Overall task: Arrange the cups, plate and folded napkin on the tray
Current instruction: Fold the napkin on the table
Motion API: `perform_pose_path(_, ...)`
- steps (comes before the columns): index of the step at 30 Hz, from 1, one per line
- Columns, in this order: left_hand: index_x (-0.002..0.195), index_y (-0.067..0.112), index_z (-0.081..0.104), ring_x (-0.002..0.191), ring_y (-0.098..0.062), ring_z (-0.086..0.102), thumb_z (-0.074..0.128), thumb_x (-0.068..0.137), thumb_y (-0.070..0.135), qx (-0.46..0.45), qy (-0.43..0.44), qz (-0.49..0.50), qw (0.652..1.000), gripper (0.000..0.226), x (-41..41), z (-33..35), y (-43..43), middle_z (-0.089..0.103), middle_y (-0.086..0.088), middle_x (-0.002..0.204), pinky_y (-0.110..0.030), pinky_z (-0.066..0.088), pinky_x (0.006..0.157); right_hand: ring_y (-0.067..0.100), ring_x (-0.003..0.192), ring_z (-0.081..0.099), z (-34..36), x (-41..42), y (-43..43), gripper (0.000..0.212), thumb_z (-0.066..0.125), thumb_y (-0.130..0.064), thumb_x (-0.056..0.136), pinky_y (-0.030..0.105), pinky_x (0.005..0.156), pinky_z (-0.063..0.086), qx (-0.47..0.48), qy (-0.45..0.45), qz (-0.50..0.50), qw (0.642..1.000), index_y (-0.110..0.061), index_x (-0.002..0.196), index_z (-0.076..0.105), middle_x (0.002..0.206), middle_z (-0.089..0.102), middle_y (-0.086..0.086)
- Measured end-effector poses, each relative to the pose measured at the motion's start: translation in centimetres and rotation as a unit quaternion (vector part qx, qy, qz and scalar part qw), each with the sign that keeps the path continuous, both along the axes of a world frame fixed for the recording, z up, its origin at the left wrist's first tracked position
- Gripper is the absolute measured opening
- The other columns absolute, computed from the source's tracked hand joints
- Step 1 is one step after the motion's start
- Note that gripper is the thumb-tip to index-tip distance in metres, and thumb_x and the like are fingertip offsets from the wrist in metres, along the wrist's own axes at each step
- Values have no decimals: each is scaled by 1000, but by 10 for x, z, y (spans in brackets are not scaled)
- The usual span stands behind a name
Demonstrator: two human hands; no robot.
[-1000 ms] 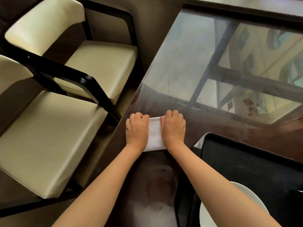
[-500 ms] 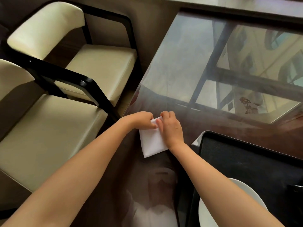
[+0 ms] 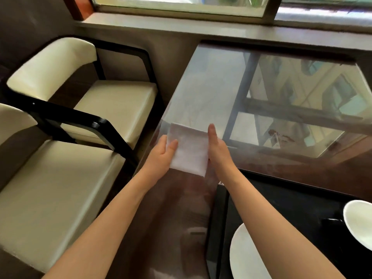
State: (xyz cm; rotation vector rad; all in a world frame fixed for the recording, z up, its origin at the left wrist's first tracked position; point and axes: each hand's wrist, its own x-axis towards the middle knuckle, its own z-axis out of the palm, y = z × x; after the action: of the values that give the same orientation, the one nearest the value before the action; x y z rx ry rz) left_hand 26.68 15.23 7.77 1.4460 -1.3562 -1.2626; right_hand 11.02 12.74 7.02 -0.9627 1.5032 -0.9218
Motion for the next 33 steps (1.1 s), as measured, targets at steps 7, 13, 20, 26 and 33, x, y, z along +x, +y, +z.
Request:
perform_pose_path(7,93,25,57,87,-15,62,33,92,55,81,32,15,996,38,-66,32,-19,63,2,93,-29,50,77,19,71,49,31,-44,9,40,48,-43,92,25,53,31,-146,144,-97,974,-5,81,52,74,54,2)
perform_pose_path(13,90,7,55,77,-22,52,31,98,42,-35,-54,5,998,44,-147,46,-40,57,-4,83,-35,42,72,9,57,43,52,-107,20,38,44,-47,92,21,50,32,-173,185,-201,946,-19,66,42,61,46,-7)
perform_pose_path(20,69,16,44,59,-9,42,36,96,45,-89,-30,-24,995,40,-223,41,-20,46,7,64,-13,36,48,21,66,45,59,-176,53,36,43,-37,96,25,55,21,-175,235,-299,908,-10,72,48,63,49,-3)
perform_pose_path(26,78,18,61,71,-15,60,38,87,61,91,0,-102,991,50,-245,28,0,62,5,76,-24,46,58,23,70,46,48,-200,78,40,42,-36,96,31,63,32,-155,230,-293,915,-4,75,52,72,55,10)
perform_pose_path(33,78,16,51,70,-13,50,36,97,38,-60,-54,-34,996,32,-246,1,18,53,8,73,-23,37,58,39,91,58,25,-199,90,46,39,-39,97,34,67,35,-109,266,-258,922,2,92,58,98,66,24)
